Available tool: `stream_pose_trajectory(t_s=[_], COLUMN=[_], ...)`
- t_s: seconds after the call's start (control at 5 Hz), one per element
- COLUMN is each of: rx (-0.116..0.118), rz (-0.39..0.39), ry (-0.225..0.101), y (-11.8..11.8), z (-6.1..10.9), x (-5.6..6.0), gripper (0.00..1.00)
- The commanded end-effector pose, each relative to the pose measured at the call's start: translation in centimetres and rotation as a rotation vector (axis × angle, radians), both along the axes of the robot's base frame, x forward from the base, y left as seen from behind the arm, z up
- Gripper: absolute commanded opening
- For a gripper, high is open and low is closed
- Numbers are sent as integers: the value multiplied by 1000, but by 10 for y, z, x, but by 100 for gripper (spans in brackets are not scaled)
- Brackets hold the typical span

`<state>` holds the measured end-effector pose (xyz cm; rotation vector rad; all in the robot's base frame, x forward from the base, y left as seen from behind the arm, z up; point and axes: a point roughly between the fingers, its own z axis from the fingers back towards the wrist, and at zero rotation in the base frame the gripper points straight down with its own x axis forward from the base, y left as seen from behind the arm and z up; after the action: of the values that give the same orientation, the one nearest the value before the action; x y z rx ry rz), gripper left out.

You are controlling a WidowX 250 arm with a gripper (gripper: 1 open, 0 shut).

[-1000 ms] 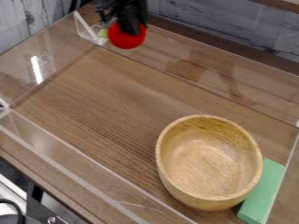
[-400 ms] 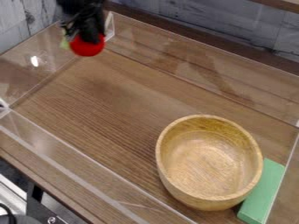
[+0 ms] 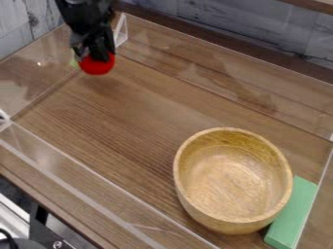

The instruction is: Move the red fruit to the left side of the table

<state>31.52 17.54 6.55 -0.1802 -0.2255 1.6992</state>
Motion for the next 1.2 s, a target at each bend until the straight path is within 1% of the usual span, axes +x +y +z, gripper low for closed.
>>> stream_pose_trajectory(t_s=[0.0,0.2,0.6,1.0], rx=[36,29,17,0], rz=[21,48,222,195], ry=[-60,-58,-55,-53], y=[28,40,39,21], z=[13,6,-10,-6], x=[20,24,23,18], gripper=[0,0,0,0])
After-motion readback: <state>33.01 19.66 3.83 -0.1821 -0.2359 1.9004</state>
